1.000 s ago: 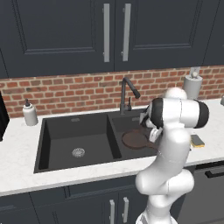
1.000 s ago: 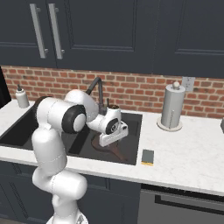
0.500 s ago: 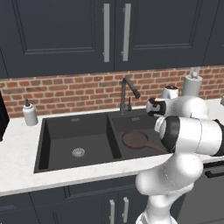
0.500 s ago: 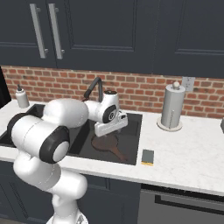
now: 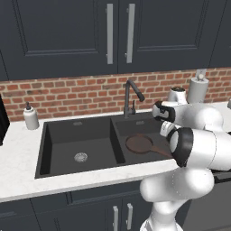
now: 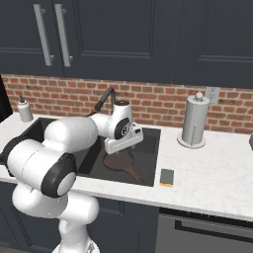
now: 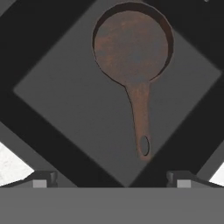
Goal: Pick the pan and sponge and place them into the sink. Then turn on the water.
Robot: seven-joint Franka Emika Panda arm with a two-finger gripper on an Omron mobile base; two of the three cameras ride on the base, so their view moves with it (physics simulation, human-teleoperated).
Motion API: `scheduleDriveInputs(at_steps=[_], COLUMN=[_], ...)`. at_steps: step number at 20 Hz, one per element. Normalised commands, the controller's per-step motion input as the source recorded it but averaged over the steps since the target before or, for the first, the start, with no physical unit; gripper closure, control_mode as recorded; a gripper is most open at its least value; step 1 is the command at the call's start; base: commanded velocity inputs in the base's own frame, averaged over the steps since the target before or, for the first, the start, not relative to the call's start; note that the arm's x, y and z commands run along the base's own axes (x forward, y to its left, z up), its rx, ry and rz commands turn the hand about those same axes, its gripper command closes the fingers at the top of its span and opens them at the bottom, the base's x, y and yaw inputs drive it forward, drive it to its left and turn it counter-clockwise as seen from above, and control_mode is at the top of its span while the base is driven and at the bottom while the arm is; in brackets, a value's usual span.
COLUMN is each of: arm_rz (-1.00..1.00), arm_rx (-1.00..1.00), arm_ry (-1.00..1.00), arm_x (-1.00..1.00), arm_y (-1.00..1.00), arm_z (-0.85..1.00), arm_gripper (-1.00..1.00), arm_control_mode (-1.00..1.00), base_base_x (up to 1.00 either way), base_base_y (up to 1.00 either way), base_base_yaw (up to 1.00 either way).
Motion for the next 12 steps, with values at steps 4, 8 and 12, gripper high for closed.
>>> scheduleDriveInputs(at_steps=[4,8,12], arm_rz=[0.00,-0.09,-0.38], arm_rx=[0.00,0.00,0.00], arm_ry=[0.00,0.00,0.00], arm_x=[0.00,0.00,0.00], arm_y=[0.00,0.00,0.00], arm_z=[0.00,0.04,0.18], arm_gripper=[-1.00,-1.00,-1.00], arm_control_mode=[-1.00,-1.00,-1.00], base_base_x=[0.00,0.00,0.00], base_base_y=[0.00,0.00,0.00], base_base_yaw=[0.00,0.00,0.00])
